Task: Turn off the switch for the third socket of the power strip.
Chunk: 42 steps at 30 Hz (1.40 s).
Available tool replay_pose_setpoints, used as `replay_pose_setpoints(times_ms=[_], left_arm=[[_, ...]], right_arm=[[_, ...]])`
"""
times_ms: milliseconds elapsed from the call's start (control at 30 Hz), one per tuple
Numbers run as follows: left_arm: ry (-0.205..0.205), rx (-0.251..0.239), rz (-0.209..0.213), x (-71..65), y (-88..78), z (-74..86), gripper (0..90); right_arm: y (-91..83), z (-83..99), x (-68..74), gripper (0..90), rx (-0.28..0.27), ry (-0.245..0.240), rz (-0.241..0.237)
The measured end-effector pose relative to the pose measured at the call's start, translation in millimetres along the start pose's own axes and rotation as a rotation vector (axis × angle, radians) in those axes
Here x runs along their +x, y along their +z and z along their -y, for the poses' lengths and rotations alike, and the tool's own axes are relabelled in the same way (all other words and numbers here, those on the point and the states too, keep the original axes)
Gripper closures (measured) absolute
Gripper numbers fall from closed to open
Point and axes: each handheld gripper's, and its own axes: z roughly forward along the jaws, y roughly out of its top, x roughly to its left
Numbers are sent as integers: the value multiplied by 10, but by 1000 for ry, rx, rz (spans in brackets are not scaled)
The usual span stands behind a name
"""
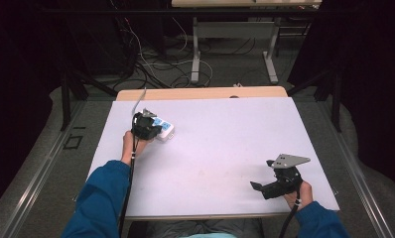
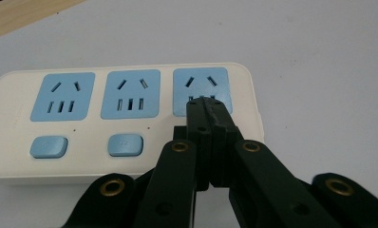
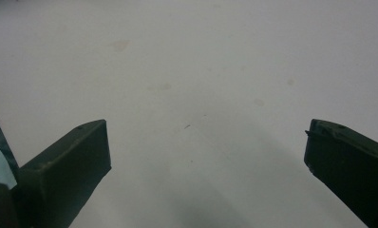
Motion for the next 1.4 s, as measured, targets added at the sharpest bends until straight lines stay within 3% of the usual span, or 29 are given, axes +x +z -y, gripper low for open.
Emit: replay_pose_setpoints(times_ms=[1233, 1400], left_arm=[[5, -2, 15, 16, 3, 8, 900], [9, -8, 2, 4, 9, 9, 900]], right_arm=[[7, 3, -5, 12, -4, -5, 6], [8, 3, -4, 12, -4, -5, 3]])
